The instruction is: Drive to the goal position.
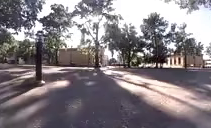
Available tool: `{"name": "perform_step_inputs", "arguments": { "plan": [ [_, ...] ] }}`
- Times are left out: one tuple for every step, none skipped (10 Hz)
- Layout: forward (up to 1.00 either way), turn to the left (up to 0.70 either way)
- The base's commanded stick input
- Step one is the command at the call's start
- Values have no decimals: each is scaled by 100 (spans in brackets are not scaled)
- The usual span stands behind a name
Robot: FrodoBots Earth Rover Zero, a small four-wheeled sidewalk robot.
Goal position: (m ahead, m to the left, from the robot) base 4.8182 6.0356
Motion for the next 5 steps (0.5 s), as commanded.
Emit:
{"name": "perform_step_inputs", "arguments": {
  "plan": [
    [70, 0],
    [70, 0],
    [70, 2],
    [70, 7],
    [70, 8]
  ]
}}
